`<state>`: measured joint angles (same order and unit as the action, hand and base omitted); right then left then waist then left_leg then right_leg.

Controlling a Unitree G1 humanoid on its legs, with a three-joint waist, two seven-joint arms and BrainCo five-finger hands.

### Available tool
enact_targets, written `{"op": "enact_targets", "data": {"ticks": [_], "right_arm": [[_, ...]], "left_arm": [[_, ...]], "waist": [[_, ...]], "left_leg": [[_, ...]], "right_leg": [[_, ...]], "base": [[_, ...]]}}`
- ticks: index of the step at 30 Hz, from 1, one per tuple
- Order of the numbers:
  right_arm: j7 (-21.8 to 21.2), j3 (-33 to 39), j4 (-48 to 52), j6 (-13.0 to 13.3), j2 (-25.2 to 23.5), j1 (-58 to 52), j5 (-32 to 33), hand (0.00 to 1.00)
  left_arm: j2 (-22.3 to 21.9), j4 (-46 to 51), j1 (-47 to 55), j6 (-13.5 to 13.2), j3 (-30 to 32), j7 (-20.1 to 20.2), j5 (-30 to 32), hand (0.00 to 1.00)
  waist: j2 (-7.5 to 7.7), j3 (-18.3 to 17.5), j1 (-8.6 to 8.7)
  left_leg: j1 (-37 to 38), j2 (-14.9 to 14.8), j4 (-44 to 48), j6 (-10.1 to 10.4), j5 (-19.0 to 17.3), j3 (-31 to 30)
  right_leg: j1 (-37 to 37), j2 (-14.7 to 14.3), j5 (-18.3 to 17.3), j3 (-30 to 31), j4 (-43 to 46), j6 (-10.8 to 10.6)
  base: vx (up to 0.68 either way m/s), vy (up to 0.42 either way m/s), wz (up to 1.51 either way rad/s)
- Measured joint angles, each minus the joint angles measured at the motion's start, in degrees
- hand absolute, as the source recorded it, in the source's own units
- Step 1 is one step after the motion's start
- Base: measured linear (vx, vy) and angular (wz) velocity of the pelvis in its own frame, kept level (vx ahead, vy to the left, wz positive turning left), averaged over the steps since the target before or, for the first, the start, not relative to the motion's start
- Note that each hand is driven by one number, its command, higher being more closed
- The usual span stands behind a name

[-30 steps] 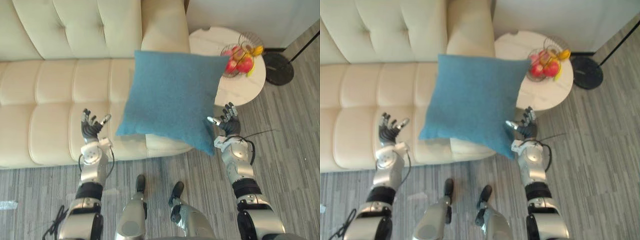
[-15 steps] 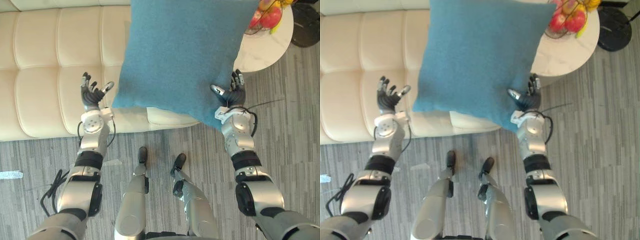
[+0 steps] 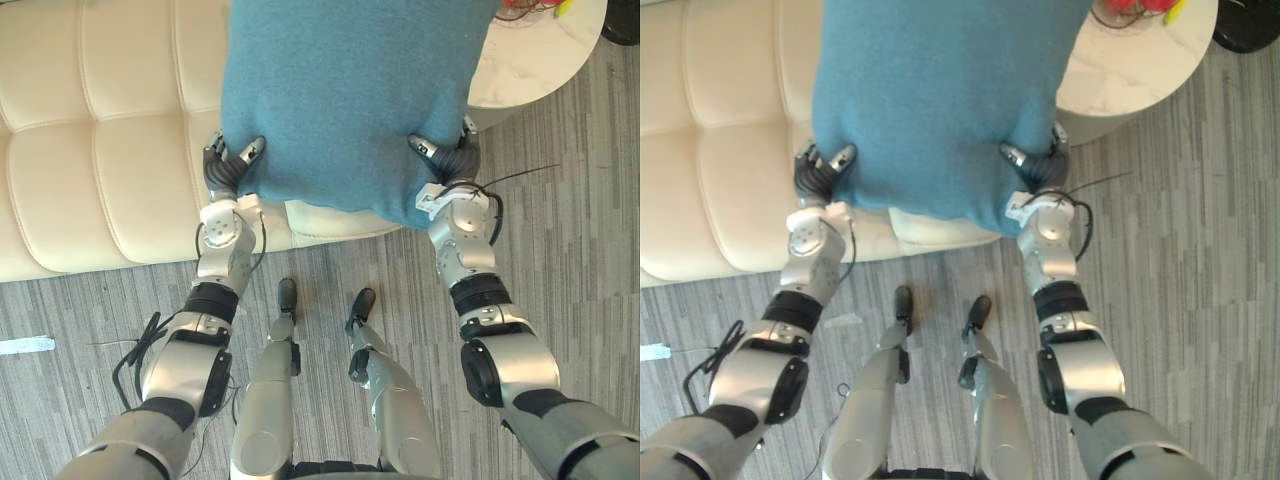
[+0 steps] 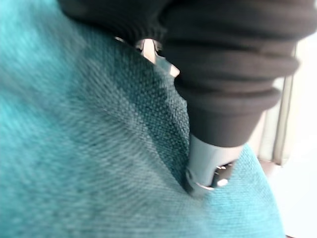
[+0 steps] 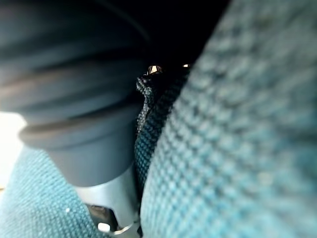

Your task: Pick up cushions and gather them together orderly.

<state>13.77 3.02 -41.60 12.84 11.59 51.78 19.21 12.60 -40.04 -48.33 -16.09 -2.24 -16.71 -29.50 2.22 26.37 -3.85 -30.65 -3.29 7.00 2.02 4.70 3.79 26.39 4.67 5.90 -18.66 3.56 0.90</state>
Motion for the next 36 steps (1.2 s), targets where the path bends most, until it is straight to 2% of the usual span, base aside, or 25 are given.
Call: {"op": "enact_targets", "data": {"ticks": [2, 9, 13, 16, 17, 19, 23, 25, 26, 29, 30, 32, 33, 34, 35, 36], "right_arm": [[0.0, 0.0, 0.0, 0.1, 0.1, 0.0, 0.7, 1.00], [0.0, -1.0, 0.9, -0.2, 0.1, -4.1, 1.7, 1.00], [0.1, -1.1, 9.9, -0.7, -1.3, -15.2, 1.6, 1.00], [0.3, -1.2, 18.8, -0.9, -4.4, -26.1, 1.3, 1.00], [0.3, -1.2, 19.3, -0.9, -4.6, -26.7, 1.2, 1.00], [0.1, -1.6, 24.6, -1.0, -5.8, -34.0, 1.0, 1.00], [-0.4, -3.0, 28.9, -0.9, -6.4, -39.3, 1.0, 1.00], [-0.8, -4.3, 30.0, -0.5, -6.5, -42.1, 1.0, 1.00], [-1.3, -5.2, 30.0, -0.2, -6.5, -43.7, 0.9, 1.00], [-1.4, -5.5, 32.9, 0.2, -6.5, -46.9, 1.0, 1.00], [-1.4, -5.5, 34.7, 0.3, -6.3, -48.0, 1.0, 1.00], [-1.4, -5.4, 35.7, 0.7, -6.0, -48.4, 1.0, 1.00], [-1.5, -5.2, 36.1, 0.7, -5.8, -48.4, 1.0, 1.00], [-1.5, -5.0, 36.3, 0.7, -5.6, -48.4, 1.0, 1.00], [-1.5, -5.0, 36.3, 0.8, -5.3, -48.2, 1.0, 1.00], [-1.5, -5.1, 36.3, 0.7, -5.3, -48.1, 1.0, 1.00]], "left_arm": [[-0.1, 1.3, -0.1, -0.1, -0.4, 0.0, -0.2, 1.00], [-0.6, 8.1, 2.4, -0.1, -3.8, -0.1, -1.7, 1.00], [-1.5, 19.0, 11.5, -0.1, -7.3, -0.2, -0.9, 1.00], [-3.2, 25.7, 21.2, 0.0, -8.9, -0.2, -0.8, 1.00], [-3.2, 26.1, 21.8, 0.0, -9.0, -0.2, -0.8, 1.00], [-3.3, 30.9, 29.4, 0.1, -10.8, 0.6, -0.8, 1.00], [-3.3, 34.2, 36.1, 0.1, -11.4, 1.4, -1.0, 1.00], [-3.5, 36.1, 40.5, 0.1, -11.4, 2.1, -1.1, 1.00], [-4.0, 38.0, 44.1, -0.1, -11.4, 2.4, -1.1, 1.00], [-5.8, 39.2, 47.6, -0.9, -12.0, 2.5, -1.8, 1.00], [-6.2, 39.6, 48.6, -1.1, -12.3, 2.7, -2.2, 1.00], [-6.9, 40.2, 49.7, -1.2, -12.4, 3.1, -2.3, 1.00], [-7.3, 40.5, 50.3, -1.2, -12.4, 3.4, -2.4, 1.00], [-7.6, 40.5, 50.4, -1.2, -12.5, 3.5, -2.8, 1.00], [-8.2, 40.4, 50.4, -1.3, -12.5, 3.8, -3.8, 1.00], [-8.6, 40.4, 51.4, -1.8, -12.5, 4.5, -4.6, 1.00]], "waist": [[-0.27, 0.2, 0.10], [-0.88, 0.5, -0.02], [-1.05, 0.3, 0.05], [-1.15, 0.2, 0.66], [-1.15, 0.2, 0.68], [-1.31, -1.7, 0.70], [-1.37, -4.2, 0.89], [-1.57, -6.5, 0.86], [-1.67, -9.4, 0.81], [-3.68, -11.9, 0.90], [-4.85, -13.5, 0.95], [-6.30, -14.7, 1.14], [-7.05, -15.6, 1.37], [-7.11, -15.9, 1.81], [-7.14, -16.0, 1.81], [-7.79, -16.4, 1.32]], "left_leg": [[0.1, 0.0, 0.0, 0.0, 0.1, -0.2], [5.0, 0.3, -1.0, 0.1, 0.2, 0.2], [9.7, 0.6, -3.3, 0.3, 0.3, 0.2], [14.4, 0.9, -4.9, 0.7, 0.1, 0.5], [14.7, 0.9, -4.9, 0.7, 0.1, 0.5], [17.3, 1.0, -5.3, 1.0, -0.5, 1.2], [20.0, 1.0, -5.2, 1.4, -1.1, 1.3], [22.2, 1.1, -5.5, 1.4, -1.9, 0.6], [22.8, 0.9, -6.5, 1.5, -1.9, 0.2], [23.9, 1.0, -8.2, 1.8, -1.2, -3.0], [23.7, 1.1, -9.1, 2.1, -0.1, -5.3], [23.6, 1.1, -11.4, 2.3, 1.5, -6.7], [23.2, -0.1, -11.9, 0.1, -0.7, -1.0], [22.7, -0.8, -10.8, -1.1, -1.9, 3.3], [22.4, -2.3, -8.4, -1.0, -3.2, 10.7], [22.1, -4.0, -4.6, -2.6, -2.9, 16.9]], "right_leg": [[-0.1, 0.1, -0.1, 0.1, 0.4, -0.1], [-1.9, 1.5, -3.9, 0.7, 6.0, -0.3], [-5.0, 1.9, -6.0, 0.6, 7.5, -0.6], [-8.7, 2.2, -7.4, 0.7, 8.0, -1.0], [-8.9, 2.2, -7.5, 0.7, 8.1, -1.0], [-10.6, 2.3, -8.9, 1.3, 9.3, -1.2], [-12.4, 2.3, -10.6, 3.4, 11.4, -1.4], [-14.6, 1.8, -11.7, 4.0, 11.5, -1.7], [-14.9, 1.6, -12.0, 3.8, 11.5, -1.6], [-18.0, 1.5, -12.6, 0.7, 10.2, -1.9], [-18.7, 1.7, -12.8, -1.7, 9.8, -1.9], [-19.6, 2.5, -13.4, -5.9, 10.1, -1.5], [-20.6, 3.4, -13.4, -9.5, 9.6, -1.3], [-21.1, 4.5, -13.4, -11.0, 9.5, -1.2], [-21.5, 6.0, -13.4, -12.3, 10.0, -1.2], [-21.6, 7.0, -13.6, -12.4, 11.2, -1.6]], "base": [[0.03, 0.013, 0.06], [0.02, 0.005, 0.02], [0.05, -0.010, 0.04], [0.08, -0.004, 0.02], [0.09, 0.004, -0.02], [0.10, 0.006, -0.06], [0.05, -0.012, -0.01], [0.02, -0.031, 0.07], [0.01, -0.026, 0.13], [-0.01, -0.041, 0.54], [0.02, -0.043, 0.89], [0.02, -0.037, 1.09], [-0.01, -0.008, 1.26], [0.00, 0.064, 1.24], [0.03, 0.123, 0.92], [0.05, 0.141, 0.66]]}}
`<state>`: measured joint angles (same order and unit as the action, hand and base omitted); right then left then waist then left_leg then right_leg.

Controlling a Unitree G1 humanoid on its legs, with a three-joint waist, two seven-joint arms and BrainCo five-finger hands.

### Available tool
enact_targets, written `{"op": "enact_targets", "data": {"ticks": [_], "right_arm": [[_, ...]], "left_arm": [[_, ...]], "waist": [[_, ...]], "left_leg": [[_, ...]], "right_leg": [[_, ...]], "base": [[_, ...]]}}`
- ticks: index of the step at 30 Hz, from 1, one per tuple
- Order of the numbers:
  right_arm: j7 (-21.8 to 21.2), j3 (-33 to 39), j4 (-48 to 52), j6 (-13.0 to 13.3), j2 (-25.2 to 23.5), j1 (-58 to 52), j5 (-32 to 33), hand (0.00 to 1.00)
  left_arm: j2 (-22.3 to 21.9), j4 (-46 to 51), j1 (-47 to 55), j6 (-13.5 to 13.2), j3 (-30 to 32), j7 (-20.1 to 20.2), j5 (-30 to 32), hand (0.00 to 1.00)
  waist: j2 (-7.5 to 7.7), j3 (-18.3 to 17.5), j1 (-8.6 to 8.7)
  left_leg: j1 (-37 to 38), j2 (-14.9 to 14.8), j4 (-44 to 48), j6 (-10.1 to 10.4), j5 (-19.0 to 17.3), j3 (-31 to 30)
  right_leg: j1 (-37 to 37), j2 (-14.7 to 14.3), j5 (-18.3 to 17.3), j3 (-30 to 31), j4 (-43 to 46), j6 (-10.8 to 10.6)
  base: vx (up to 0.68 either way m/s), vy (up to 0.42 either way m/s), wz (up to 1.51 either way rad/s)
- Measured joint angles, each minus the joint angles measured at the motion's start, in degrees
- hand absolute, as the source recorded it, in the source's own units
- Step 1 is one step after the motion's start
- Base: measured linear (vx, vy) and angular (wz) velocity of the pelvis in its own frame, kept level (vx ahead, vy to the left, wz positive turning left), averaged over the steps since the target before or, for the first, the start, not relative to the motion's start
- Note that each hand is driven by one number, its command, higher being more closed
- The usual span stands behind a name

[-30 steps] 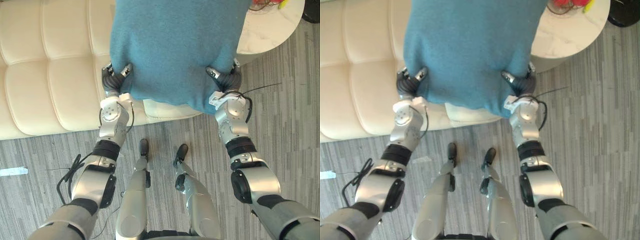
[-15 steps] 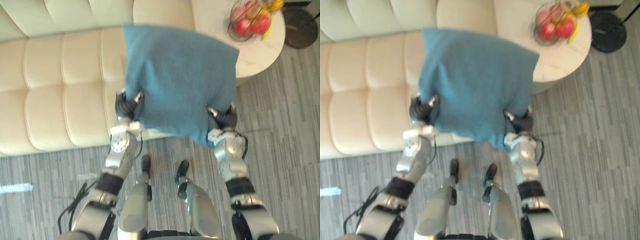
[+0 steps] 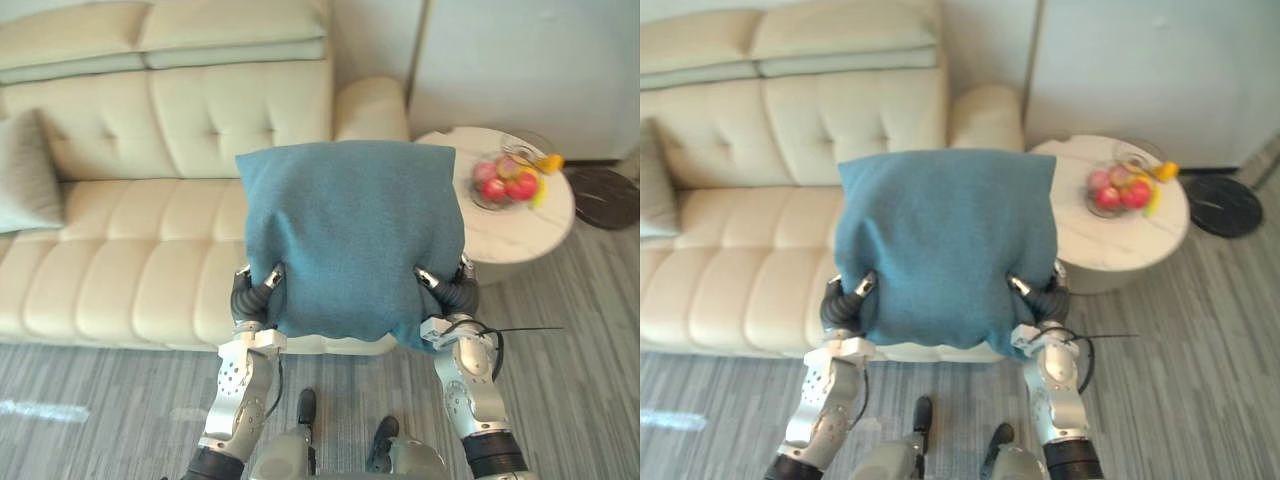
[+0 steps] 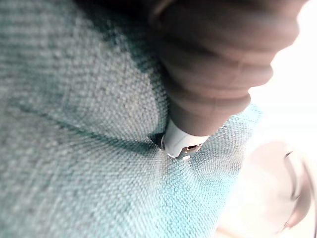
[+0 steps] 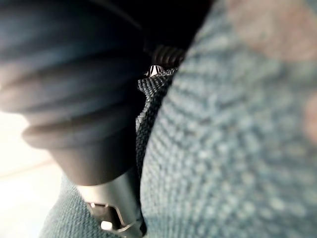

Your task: Pick up cushions and gather them together orderly.

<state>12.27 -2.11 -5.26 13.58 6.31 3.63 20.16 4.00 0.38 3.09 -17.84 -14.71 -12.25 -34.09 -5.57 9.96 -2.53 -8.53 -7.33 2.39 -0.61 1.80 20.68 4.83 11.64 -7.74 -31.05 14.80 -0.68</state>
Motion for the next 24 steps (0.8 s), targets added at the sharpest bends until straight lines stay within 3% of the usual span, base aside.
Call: {"op": "enact_targets", "data": {"ticks": [1, 2, 3, 4, 6, 8, 9, 10, 11, 12, 13, 14, 15, 17, 19, 20, 21, 22, 24], "right_arm": [[0.0, 0.0, 0.0, 0.0, 0.1, 0.0, 0.0, 1.00], [0.0, 0.0, 0.0, -0.1, 0.0, -0.1, 0.0, 1.00], [-0.3, 0.8, 0.0, -0.1, -0.4, -0.2, 0.0, 1.00], [-0.3, 0.9, 0.0, -0.1, -0.6, -0.2, 0.0, 1.00], [-0.3, 0.8, 0.0, -0.1, -2.1, -0.4, 0.0, 1.00], [-0.3, 0.9, 0.0, -0.1, -2.7, -0.5, 0.0, 1.00], [-0.3, 1.1, -0.1, -0.1, -2.6, -1.0, 0.0, 1.00], [-0.4, 1.4, -0.6, -0.1, -2.7, -1.8, 0.0, 1.00], [-0.5, 1.4, -2.1, -0.2, -2.7, -2.5, 0.0, 1.00], [-0.7, 1.4, -3.3, -0.2, -2.9, -3.2, 0.1, 1.00], [-0.9, 1.4, -3.3, -0.3, -3.2, -4.3, 0.1, 1.00], [-0.9, 1.4, -3.2, -0.3, -3.4, -4.5, 0.1, 1.00], [-1.0, 1.4, -3.0, -0.2, -3.5, -4.4, 0.1, 1.00], [-1.1, 1.9, -2.9, -0.1, -3.3, -4.4, 0.1, 1.00], [-1.1, 2.0, -2.8, -0.1, -2.7, -5.4, 0.2, 1.00], [-1.1, 2.3, -2.3, -0.1, -2.1, -6.4, 0.2, 1.00], [-1.1, 3.2, -2.0, -0.1, -1.4, -7.4, 0.2, 1.00], [-1.1, 3.9, -1.9, -0.2, -1.7, -7.7, 0.1, 1.00], [-1.1, 4.1, 1.2, -0.7, -1.9, -8.4, 0.1, 1.00]], "left_arm": [[-0.2, 0.0, 0.8, -0.1, 0.0, 0.3, -0.5, 1.00], [-0.3, -0.1, 1.6, -0.1, -0.2, 0.4, -1.5, 1.00], [0.3, -1.1, 3.5, -0.2, -2.2, 1.3, -4.4, 1.00], [0.5, -1.4, 3.8, -0.2, -2.4, 1.3, -4.5, 1.00], [1.6, -2.1, 4.4, 0.0, -2.6, 1.3, -5.5, 1.00], [2.0, -2.2, 4.6, 0.2, -2.7, 1.3, -5.7, 1.00], [1.8, -2.3, 4.8, 0.4, -2.7, 1.3, -5.6, 1.00], [1.9, -2.3, 5.3, 0.9, -2.8, 1.5, -5.3, 1.00], [2.2, -2.3, 6.2, 1.1, -2.8, 1.8, -4.9, 1.00], [2.6, -2.3, 6.7, 1.3, -2.8, 2.1, -4.5, 1.00], [3.0, -2.3, 6.6, 1.4, -2.8, 2.5, -4.2, 1.00], [3.5, -2.3, 6.6, 1.4, -3.0, 2.5, -4.2, 1.00], [4.0, -2.3, 6.5, 1.5, -3.2, 2.5, -4.2, 1.00], [4.2, -3.3, 6.0, 2.0, -3.8, 2.5, -4.2, 1.00], [4.2, -4.8, 5.5, 2.1, -4.9, 2.5, -4.2, 1.00], [4.0, -5.3, 5.5, 2.2, -5.8, 2.6, -4.2, 1.00], [3.5, -5.9, 5.5, 2.3, -7.0, 2.7, -4.2, 1.00], [3.5, -5.9, 5.4, 2.3, -7.4, 3.1, -4.2, 1.00], [3.4, -5.9, 5.3, 2.4, -7.3, 3.7, -4.2, 1.00]], "waist": [[-0.81, -0.6, 0.00], [-0.76, -1.1, 0.46], [-0.21, -3.1, 2.11], [-0.16, -3.1, 1.71], [0.88, -3.8, 1.95], [1.82, -3.8, 1.68], [2.21, -3.3, 1.70], [2.42, -2.9, 2.09], [2.45, -2.9, 2.61], [2.30, -2.8, 3.19], [2.54, -2.8, 4.14], [3.49, -3.0, 4.97], [4.17, -2.7, 5.06], [4.64, -2.7, 5.24], [5.23, -3.1, 5.71], [5.08, -3.2, 6.18], [3.58, -3.6, 6.31], [3.00, -3.8, 5.92], [3.04, -3.7, 5.16]], "left_leg": [[0.0, -0.8, 1.8, -0.4, 2.5, 1.5], [-0.4, 0.1, 2.1, 0.8, 2.5, 1.4], [0.6, 2.4, -4.3, 1.6, 0.8, 6.6], [0.6, 2.6, -4.1, 0.6, 3.5, 7.1], [0.7, 4.0, -4.0, -0.1, 3.7, 6.8], [0.2, 5.1, -1.8, -0.7, 0.9, 6.5], [-0.8, 5.2, 1.4, -0.9, -1.9, 5.9], [-1.0, 5.2, 4.5, -1.7, -4.0, 5.3], [0.4, 5.3, 5.9, -2.4, -5.4, 4.0], [1.3, 4.8, 5.6, -2.7, -5.6, 2.1], [1.7, 4.6, 4.4, -2.6, -5.6, -0.1], [2.1, 4.9, 2.3, -2.2, -5.3, -1.2], [3.2, 5.6, -0.5, -1.7, -5.0, -1.7], [4.5, 7.2, -3.0, -0.7, -3.9, -3.7], [5.5, 9.7, -2.6, -0.1, -3.5, -6.0], [5.5, 10.9, -1.1, -0.7, -4.1, -8.1], [5.1, 10.4, 0.8, -0.1, -5.3, -10.1], [4.0, 9.7, 3.3, 0.3, -6.2, -11.0], [0.5, 7.8, 12.0, 2.9, -9.0, -10.9]], "right_leg": [[0.0, 0.0, -0.4, 0.0, 0.9, -0.7], [0.0, 1.0, -1.0, 0.3, 1.7, -1.5], [-3.5, 2.7, 3.0, -5.3, -5.3, -4.8], [-4.0, 2.8, 3.3, -5.2, -5.3, -5.2], [-4.3, 3.9, 3.4, -3.7, -5.7, -5.3], [-4.3, 5.9, 3.4, -3.3, -3.7, -6.3], [-3.0, 8.1, 2.4, -2.6, 1.9, -6.0], [-0.1, 10.6, 2.0, 0.7, 11.2, -3.0], [3.6, 10.5, 4.8, 8.9, 19.4, 0.6], [6.0, 8.3, 2.6, 14.4, 22.8, -0.5], [7.2, 3.8, -0.9, 18.4, 22.3, -3.3], [8.3, -0.4, -2.8, 21.2, 19.3, -4.2], [9.5, -3.7, -3.3, 22.9, 15.0, -3.9], [10.5, -7.4, -2.0, 22.4, 6.3, -3.1], [9.9, -8.2, 1.3, 25.7, 0.7, -1.4], [9.3, -7.9, 3.8, 27.3, 0.9, 1.1], [8.0, -7.8, 3.3, 25.2, 0.2, 0.6], [6.8, -7.9, 3.4, 23.7, -1.0, 1.0], [4.1, -8.6, 3.8, 22.2, -4.0, 1.5]], "base": [[0.06, 0.117, 0.56], [0.03, 0.362, 1.41], [0.02, 0.401, 1.35], [0.01, 0.420, 1.18], [0.08, 0.155, 0.22], [0.08, 0.110, 0.15], [0.03, 0.097, 0.24], [0.04, 0.139, 0.29], [0.07, 0.151, 0.40], [0.13, 0.135, 0.66], [0.11, 0.077, 0.88], [0.13, 0.010, 0.89], [0.14, -0.014, 0.65], [0.19, -0.030, 0.69], [0.24, -0.058, 0.98], [0.29, -0.078, 1.10], [0.26, -0.057, 1.03], [0.35, -0.061, 0.66], [0.38, -0.097, 0.38]]}}
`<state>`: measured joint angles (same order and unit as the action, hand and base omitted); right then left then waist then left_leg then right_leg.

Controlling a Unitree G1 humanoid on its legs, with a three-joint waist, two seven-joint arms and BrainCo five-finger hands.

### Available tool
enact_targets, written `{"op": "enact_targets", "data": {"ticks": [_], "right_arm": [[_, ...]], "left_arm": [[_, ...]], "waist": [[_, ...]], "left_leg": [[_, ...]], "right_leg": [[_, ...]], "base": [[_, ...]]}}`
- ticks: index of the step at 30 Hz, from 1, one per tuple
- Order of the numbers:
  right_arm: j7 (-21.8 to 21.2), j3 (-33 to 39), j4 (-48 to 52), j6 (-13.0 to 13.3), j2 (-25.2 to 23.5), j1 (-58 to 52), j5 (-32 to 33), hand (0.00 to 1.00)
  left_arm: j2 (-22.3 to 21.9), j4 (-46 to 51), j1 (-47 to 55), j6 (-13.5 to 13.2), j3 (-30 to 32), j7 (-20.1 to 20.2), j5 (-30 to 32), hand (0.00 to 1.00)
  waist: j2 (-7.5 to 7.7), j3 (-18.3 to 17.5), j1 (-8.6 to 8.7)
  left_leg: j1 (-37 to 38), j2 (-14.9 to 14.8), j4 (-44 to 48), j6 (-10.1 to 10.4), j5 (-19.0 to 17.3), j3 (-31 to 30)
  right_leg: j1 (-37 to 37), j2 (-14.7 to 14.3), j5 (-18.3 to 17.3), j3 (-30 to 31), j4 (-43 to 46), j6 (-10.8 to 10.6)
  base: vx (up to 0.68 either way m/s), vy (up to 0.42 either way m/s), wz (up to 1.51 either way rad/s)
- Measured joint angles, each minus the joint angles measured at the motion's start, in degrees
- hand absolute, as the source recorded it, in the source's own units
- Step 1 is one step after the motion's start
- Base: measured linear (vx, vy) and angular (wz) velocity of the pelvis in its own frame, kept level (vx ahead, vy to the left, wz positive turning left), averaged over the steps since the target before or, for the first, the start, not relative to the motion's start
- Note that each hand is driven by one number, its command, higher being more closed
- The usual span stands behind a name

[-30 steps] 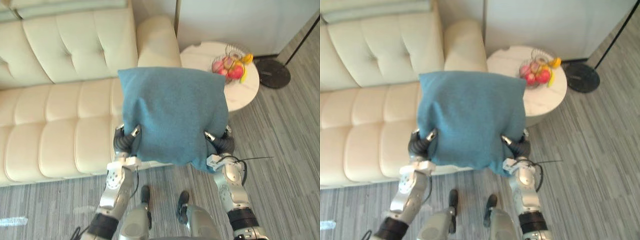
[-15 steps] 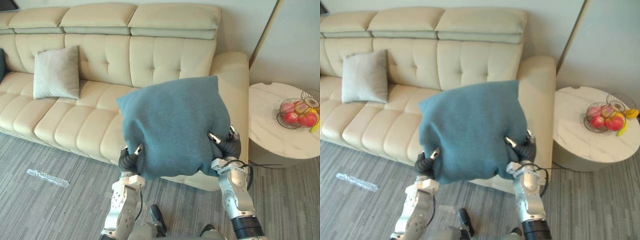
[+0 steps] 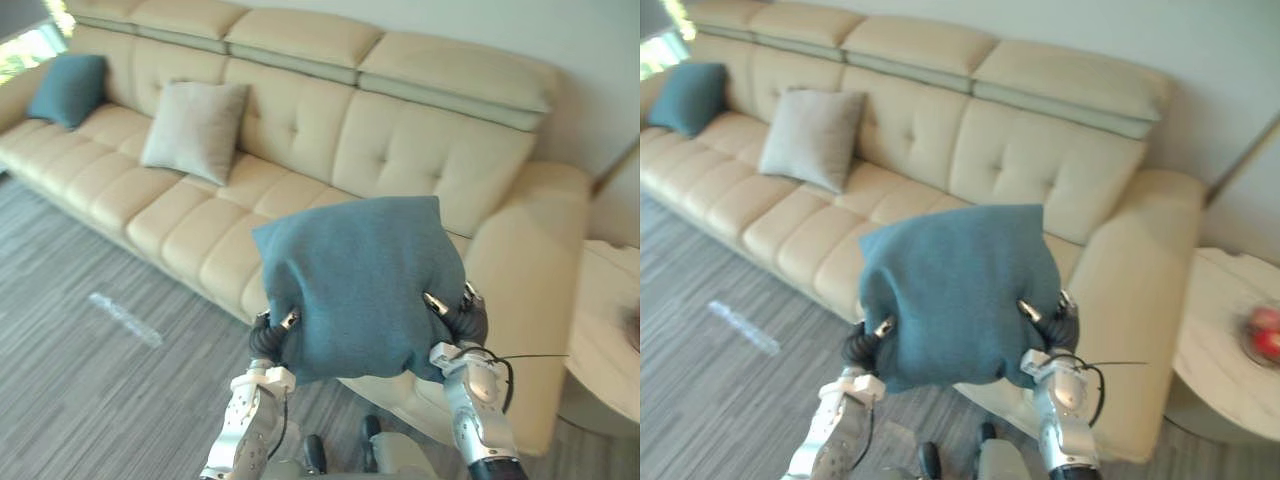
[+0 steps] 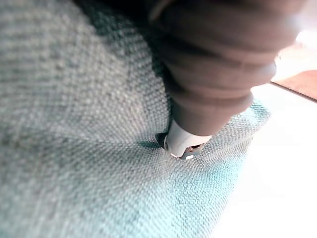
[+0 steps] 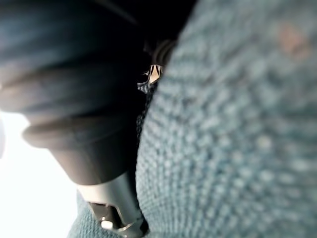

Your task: Pick up cushions and gather them together orderly.

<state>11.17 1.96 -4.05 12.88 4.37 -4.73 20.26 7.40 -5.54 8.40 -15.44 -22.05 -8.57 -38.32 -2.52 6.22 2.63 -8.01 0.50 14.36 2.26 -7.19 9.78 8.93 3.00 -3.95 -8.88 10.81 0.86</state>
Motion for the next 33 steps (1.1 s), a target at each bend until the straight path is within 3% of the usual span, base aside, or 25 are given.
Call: {"op": "enact_targets", "data": {"ticks": [2, 4, 7, 8, 9, 10, 11, 13, 14, 15, 18, 21, 23, 26, 27, 28, 30, 33], "right_arm": [[0.0, 0.0, 5.7, -0.2, 0.0, -2.2, 0.0, 1.00], [0.0, 0.0, 10.8, 0.2, -0.3, -3.5, -0.1, 1.00], [0.0, 0.4, 12.6, 2.6, -0.3, -2.1, -0.1, 1.00], [0.0, 0.8, 12.3, 2.8, -0.4, -2.0, 0.0, 1.00], [0.0, 1.5, 11.6, 2.9, -0.4, -2.1, 0.0, 1.00], [0.0, 1.9, 10.0, 2.9, -0.9, -2.0, 0.0, 1.00], [0.1, 2.0, 8.6, 2.6, -2.1, -2.2, 0.0, 1.00], [0.2, 2.1, 5.1, 2.3, -3.7, -1.5, 0.0, 1.00], [0.2, 2.1, 4.8, 2.1, -3.8, -1.4, 0.0, 1.00], [0.2, 1.9, 4.3, 1.3, -4.3, -1.4, 0.0, 1.00], [0.2, 1.5, 4.2, 1.1, -4.0, -1.5, -0.1, 1.00], [0.1, 1.5, 2.1, 1.2, -3.8, -1.2, -0.3, 1.00], [0.1, 0.9, -0.9, 1.2, -3.4, -1.0, -0.5, 1.00], [0.0, -0.7, -1.9, 1.1, -1.9, -0.8, -0.5, 1.00], [0.0, -0.7, -2.1, 1.1, -1.4, -0.3, -0.5, 1.00], [0.0, -0.6, -2.6, 1.1, -0.4, 0.3, -0.6, 1.00], [-0.1, -0.6, -4.7, 0.5, 0.6, 1.2, -0.6, 1.00], [-0.1, -0.6, -3.9, -0.1, 0.6, -0.7, -0.7, 1.00]], "left_arm": [[-0.5, 0.0, 0.9, 0.4, 0.0, 0.2, 0.0, 1.00], [-0.9, 0.4, 1.9, 0.7, 0.1, 1.5, 0.0, 1.00], [-2.6, 0.6, 1.2, 0.7, 0.3, 2.9, 0.0, 1.00], [-2.9, 0.6, 1.1, 0.7, 0.3, 3.2, 0.1, 1.00], [-3.3, 0.6, 1.3, 0.8, 0.3, 3.5, 0.3, 1.00], [-3.3, 0.4, 1.5, 0.9, 0.3, 3.5, 0.6, 1.00], [-2.9, 0.4, 1.7, 1.2, 0.2, 3.5, 0.7, 1.00], [-1.4, 0.4, 1.8, 1.2, 0.3, 3.2, 1.0, 1.00], [-1.3, 0.4, 1.9, 1.3, 0.3, 3.2, 1.0, 1.00], [-1.3, 0.4, 2.7, 1.3, 0.3, 3.1, 1.0, 1.00], [-1.3, 0.6, 3.6, 1.3, 0.2, 3.1, 1.1, 1.00], [-0.9, 0.7, 3.6, 1.4, 0.2, 3.1, 1.8, 1.00], [0.6, 0.7, 3.6, 1.9, 0.1, 3.0, 2.3, 1.00], [1.8, 0.7, 2.9, 1.9, 0.1, 2.9, 2.3, 1.00], [2.0, 0.7, 2.3, 2.0, 0.1, 2.9, 2.3, 1.00], [1.7, 0.3, 1.7, 2.1, 0.1, 2.9, 2.3, 1.00], [1.3, 0.4, 1.3, 2.2, 0.2, 2.9, 2.3, 1.00], [0.9, 0.4, 1.9, 2.5, 0.3, 3.0, 2.3, 1.00]], "waist": [[0.04, 0.1, -0.70], [0.91, 0.1, -1.98], [1.18, -0.4, -2.52], [1.17, -0.4, -2.46], [0.66, -0.6, -2.44], [0.61, -0.6, -2.56], [1.57, -0.8, -2.37], [3.46, -0.4, -2.30], [3.44, -0.4, -2.36], [3.00, -0.4, -3.13], [2.71, -0.4, -3.27], [3.13, 0.0, -3.16], [4.00, 0.0, -2.63], [4.32, -0.7, -1.44], [4.51, -0.8, -0.64], [3.85, -0.8, -0.03], [2.32, -0.5, -0.48], [1.41, 0.2, -0.85]], "left_leg": [[-2.4, -2.9, 11.6, -0.2, -2.2, 3.3], [-4.4, -7.8, 21.6, -2.6, -6.3, 8.2], [-6.9, -11.5, 15.4, -2.2, -7.3, 5.9], [-6.8, -11.2, 10.9, -1.1, -6.3, 3.6], [-5.3, -10.9, 3.4, 0.3, -2.5, -0.1], [-3.9, -10.4, 0.6, 4.0, 3.0, -1.1], [-3.1, -8.8, -0.3, 3.4, 3.3, -0.7], [-3.8, -5.9, 2.7, 1.8, 2.1, 0.4], [-3.9, -5.8, 3.4, 1.8, 1.8, 0.4], [-3.9, -5.7, 6.1, 1.5, -0.5, 0.2], [-3.9, -5.6, 10.6, 0.7, -6.5, 0.6], [-1.1, -6.1, 10.6, 0.1, -9.0, 4.5], [3.4, -5.0, 6.6, 0.1, -8.5, 7.9], [6.3, -3.7, 1.4, -0.4, -6.5, 10.2], [6.3, -3.3, 0.4, -0.2, -5.5, 10.4], [6.1, -3.2, 0.2, -0.2, -5.3, 9.5], [6.0, -4.8, 1.9, 0.2, -5.5, 6.5], [3.5, -8.7, 15.4, 1.6, -6.4, 5.1]], "right_leg": [[-4.4, -1.1, 0.0, 0.2, -2.0, 0.1], [-8.6, -1.6, -0.6, 2.4, -3.6, 1.0], [-8.9, -0.8, -0.9, 4.7, -5.5, 0.8], [-8.9, -0.2, -1.2, 5.4, -5.7, -0.1], [-8.9, 0.1, -1.7, 6.5, -5.7, -1.8], [-9.2, 0.2, -2.0, 7.9, -6.3, -3.7], [-9.3, 1.6, -1.4, 8.4, -7.2, -4.5], [-9.0, 5.0, -1.5, 10.6, -7.6, -6.4], [-9.0, 5.2, -1.4, 10.9, -7.6, -6.6], [-9.1, 5.6, -1.3, 12.2, -7.3, -7.2], [-8.0, 5.8, -3.3, 14.8, -4.2, -8.1], [1.0, 5.2, -4.6, 16.2, 13.6, -9.1], [4.2, 6.5, -4.0, 13.6, 19.9, -8.5], [5.8, 6.4, -4.5, 5.0, 15.7, -6.7], [5.7, 5.3, -2.3, 1.1, 10.3, -3.9], [5.2, 4.5, -1.3, -0.2, 7.8, -2.2], [2.8, 2.6, -0.3, 0.1, 4.5, -1.4], [-3.3, 0.4, -0.2, -0.3, 0.5, -1.2]], "base": [[0.27, -0.051, 0.07], [0.25, 0.022, -0.40], [0.15, 0.126, -0.52], [0.13, 0.263, -0.35], [0.15, 0.323, -0.40], [0.15, 0.331, -0.34], [0.14, 0.312, -0.22], [0.12, 0.295, -0.25], [0.11, 0.280, -0.57], [0.06, 0.163, -0.53], [0.05, 0.201, -0.59], [-0.01, 0.145, -0.76], [0.04, 0.123, -0.76], [0.10, 0.038, -0.40], [0.14, -0.011, -0.03], [0.19, -0.043, -0.04], [0.25, -0.089, -0.22], [0.20, -0.087, -0.14]]}}
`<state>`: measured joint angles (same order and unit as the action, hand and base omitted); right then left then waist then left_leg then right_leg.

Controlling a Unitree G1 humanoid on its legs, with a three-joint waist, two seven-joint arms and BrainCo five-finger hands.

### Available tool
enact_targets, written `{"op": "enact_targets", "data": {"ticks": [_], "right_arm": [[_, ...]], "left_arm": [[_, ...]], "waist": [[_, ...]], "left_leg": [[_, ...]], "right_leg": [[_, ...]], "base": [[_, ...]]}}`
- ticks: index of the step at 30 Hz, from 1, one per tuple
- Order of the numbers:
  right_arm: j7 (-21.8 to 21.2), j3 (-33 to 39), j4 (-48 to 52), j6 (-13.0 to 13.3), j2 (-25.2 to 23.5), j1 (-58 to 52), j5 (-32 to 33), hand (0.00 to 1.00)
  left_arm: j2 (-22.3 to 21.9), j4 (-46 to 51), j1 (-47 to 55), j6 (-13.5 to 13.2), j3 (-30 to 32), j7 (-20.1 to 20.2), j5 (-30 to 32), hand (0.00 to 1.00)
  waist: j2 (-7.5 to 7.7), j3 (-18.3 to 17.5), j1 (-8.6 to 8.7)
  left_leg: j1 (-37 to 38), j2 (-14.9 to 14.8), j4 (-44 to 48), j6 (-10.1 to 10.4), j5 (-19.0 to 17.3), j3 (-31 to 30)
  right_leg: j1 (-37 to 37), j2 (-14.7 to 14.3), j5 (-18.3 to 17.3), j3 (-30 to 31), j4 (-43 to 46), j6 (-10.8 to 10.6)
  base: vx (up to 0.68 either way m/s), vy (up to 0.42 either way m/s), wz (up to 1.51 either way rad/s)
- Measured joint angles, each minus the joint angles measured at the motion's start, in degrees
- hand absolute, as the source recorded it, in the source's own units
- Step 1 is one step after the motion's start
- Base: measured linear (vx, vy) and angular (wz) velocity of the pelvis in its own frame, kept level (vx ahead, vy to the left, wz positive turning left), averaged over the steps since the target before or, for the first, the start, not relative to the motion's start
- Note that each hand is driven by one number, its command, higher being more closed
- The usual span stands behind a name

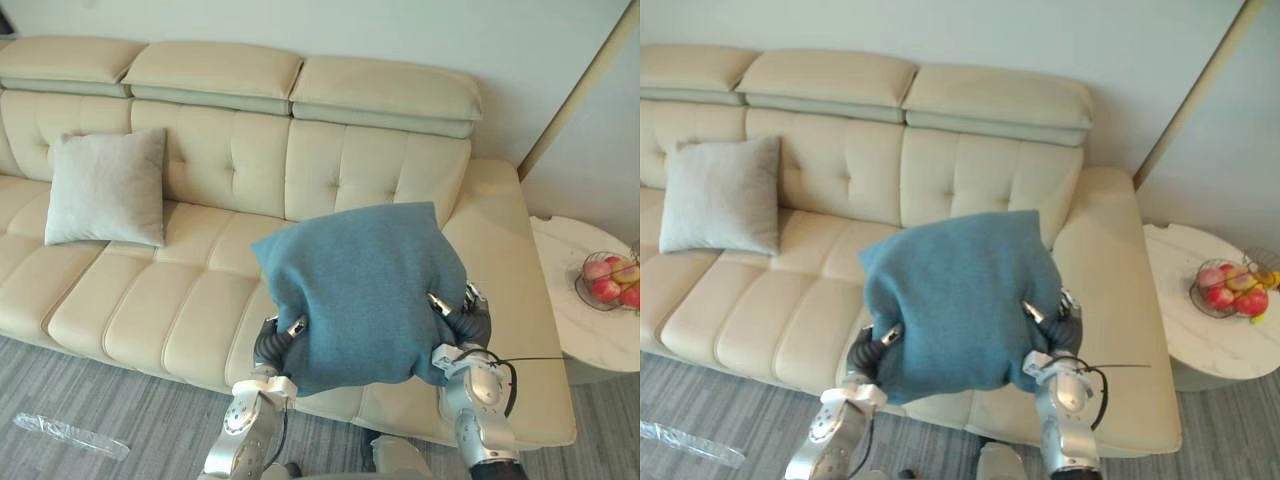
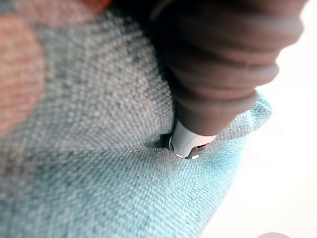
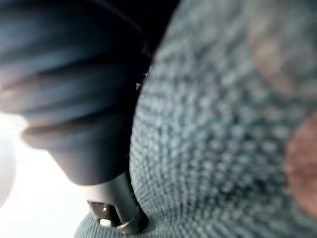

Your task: Pick up cushions and gather them together orderly.

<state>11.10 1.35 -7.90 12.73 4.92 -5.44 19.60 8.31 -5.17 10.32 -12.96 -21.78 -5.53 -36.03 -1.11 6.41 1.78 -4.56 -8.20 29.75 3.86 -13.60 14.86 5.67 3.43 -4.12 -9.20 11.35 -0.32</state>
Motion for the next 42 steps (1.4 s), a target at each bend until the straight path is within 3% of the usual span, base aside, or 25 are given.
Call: {"op": "enact_targets", "data": {"ticks": [2, 3, 4, 6, 8, 9, 10, 12, 14, 20, 27, 31, 34, 37, 42], "right_arm": [[0.0, 0.0, 4.6, -0.2, -0.2, -3.3, -0.2, 1.00], [-0.1, -0.1, 6.4, -0.2, -0.8, -3.6, -0.6, 1.00], [-0.2, 0.0, 7.5, 0.1, -1.1, -3.6, -0.7, 1.00], [-0.2, 0.0, 8.2, 0.4, -1.1, -2.5, -0.8, 1.00], [-0.2, 0.1, 8.1, 0.4, -1.1, -2.2, -1.0, 1.00], [-0.2, 0.2, 7.4, 0.5, -1.0, -1.8, -1.0, 1.00], [-0.1, 0.2, 6.0, 0.6, -0.2, -0.8, -1.1, 1.00], [-0.2, 0.3, 2.4, 0.2, -2.1, -0.4, -1.3, 1.00], [-0.2, 0.7, 2.5, 0.2, -2.6, -0.6, -1.6, 1.00], [-0.2, 0.8, 2.5, 0.2, -2.2, -0.9, -1.7, 1.00], [1.1, 0.8, 2.5, 0.2, -0.9, -1.8, -6.4, 1.00], [5.4, 0.7, 2.5, 0.1, 0.0, 1.1, -12.8, 1.00], [8.7, 0.7, 2.5, 0.1, 0.2, 7.5, -16.4, 1.00], [14.0, 0.1, 1.8, 0.1, 0.6, 17.4, -21.0, 1.00], [21.1, 0.7, -6.6, -0.9, 6.1, 39.3, -24.2, 1.00]], "left_arm": [[-1.3, 0.8, 2.4, 0.0, 0.5, 0.8, 0.0, 1.00], [-1.7, 2.1, 4.0, 0.0, 1.4, 1.1, 0.0, 1.00], [-1.9, 3.1, 4.6, -0.1, 1.5, 1.4, 0.0, 1.00], [-2.4, 4.0, 4.2, -0.3, 1.7, 2.0, 0.1, 1.00], [-2.4, 4.0, 4.0, -0.3, 1.7, 2.0, 0.1, 1.00], [-2.4, 4.0, 4.0, -0.3, 1.7, 2.0, 0.1, 1.00], [-2.4, 3.9, 3.9, -0.3, 1.5, 2.0, 0.1, 1.00], [-0.4, 2.8, 3.0, -0.4, 1.5, 1.9, 0.1, 1.00], [0.2, 2.7, 2.8, -0.3, 1.3, 1.9, 0.1, 1.00], [0.7, 2.8, 2.5, -0.4, 0.3, 1.8, 2.2, 1.00], [1.8, 2.8, 1.4, -0.4, -1.4, 0.5, 3.4, 1.00], [1.8, 2.7, -3.3, -0.4, -1.8, -2.7, 6.9, 1.00], [1.8, 2.6, -10.0, -0.7, -1.5, -6.4, 10.0, 1.00], [1.8, 0.6, -20.4, -1.9, 0.3, -13.0, 14.9, 1.00], [2.5, -9.1, -44.9, -2.1, 3.1, -23.1, 20.2, 1.00]], "waist": [[-1.73, 0.0, -1.28], [-1.00, 0.3, -1.90], [-0.99, -0.3, -2.50], [-0.67, -0.2, -2.62], [-0.31, -0.2, -2.63], [-0.84, -0.5, -2.56], [-2.67, -0.8, -2.59], [0.37, -1.2, -2.37], [2.18, -1.5, -2.20], [1.46, -2.0, -1.98], [0.84, -2.5, -1.83], [0.56, -2.1, -1.80], [0.25, 0.6, -2.10], [0.00, 3.0, -3.24], [-0.22, 7.2, -4.96]], "left_leg": [[-2.1, -3.7, 12.1, 0.0, 1.5, -0.2], [-4.4, -4.4, 17.6, -0.8, 3.8, -1.0], [-5.9, -4.4, 18.3, -1.5, 2.2, -1.8], [-7.8, -2.3, 10.5, -1.8, -3.6, -6.7], [-8.3, 0.8, 1.2, -1.0, -3.6, -11.7], [-8.0, 1.9, -4.2, 0.1, -1.2, -14.4], [-6.2, 1.4, -13.2, 3.1, 8.1, -18.1], [-4.0, 3.4, -15.9, 2.0, 8.4, -16.7], [-2.9, 5.4, -18.0, 1.1, 9.1, -15.6], [-0.3, 6.9, -22.5, 0.4, 10.3, -14.6], [0.4, 4.5, -29.9, 2.2, 14.6, -15.4], [-3.9, 3.3, -31.9, 2.6, 17.2, -16.3], [-7.1, 3.0, -31.9, 2.4, 18.7, -16.2], [-12.6, 2.5, -31.8, 2.2, 20.2, -15.0], [-20.5, 2.7, -31.9, 1.8, 23.4, -14.1]], "right_leg": [[-4.6, -2.5, -0.6, 1.5, -2.4, 0.9], [-5.8, -2.4, -1.3, 3.3, -3.4, 1.7], [-5.5, -2.3, -1.6, 4.6, -3.8, 1.8], [-5.2, -1.4, -2.1, 7.0, -3.7, 1.5], [-5.3, 0.2, -2.1, 8.1, -3.3, 0.0], [-5.3, 0.4, -2.3, 8.7, -3.1, -1.2], [-5.5, -1.0, -3.1, 10.0, -2.7, -2.5], [-5.9, 1.4, -2.5, 11.0, -3.4, -3.4], [-6.4, 3.7, -3.0, 11.1, -4.5, -4.3], [-8.2, 5.3, -2.6, 11.5, -7.6, -4.8], [-5.7, 2.5, -1.5, 11.2, -8.8, -3.6], [-1.3, 1.3, 0.0, 10.0, -9.0, -3.1], [2.1, 0.9, 1.3, 10.1, -8.7, -3.2], [8.8, 0.5, 2.9, 11.3, -7.4, -3.7], [19.3, 0.8, 3.9, 12.6, -3.2, -4.5]], "base": [[0.21, -0.026, -0.49], [0.16, 0.041, -0.64], [0.18, 0.064, -0.64], [0.16, 0.104, -0.48], [0.15, 0.158, -0.36], [0.14, 0.187, -0.45], [0.20, 0.254, -0.45], [0.21, 0.235, -0.22], [0.16, 0.135, 0.02], [0.07, 0.041, -0.04], [-0.01, -0.077, -0.01], [-0.06, -0.061, 0.09], [-0.14, -0.016, -0.02], [-0.17, -0.006, -0.22], [-0.13, -0.004, -0.11]]}}
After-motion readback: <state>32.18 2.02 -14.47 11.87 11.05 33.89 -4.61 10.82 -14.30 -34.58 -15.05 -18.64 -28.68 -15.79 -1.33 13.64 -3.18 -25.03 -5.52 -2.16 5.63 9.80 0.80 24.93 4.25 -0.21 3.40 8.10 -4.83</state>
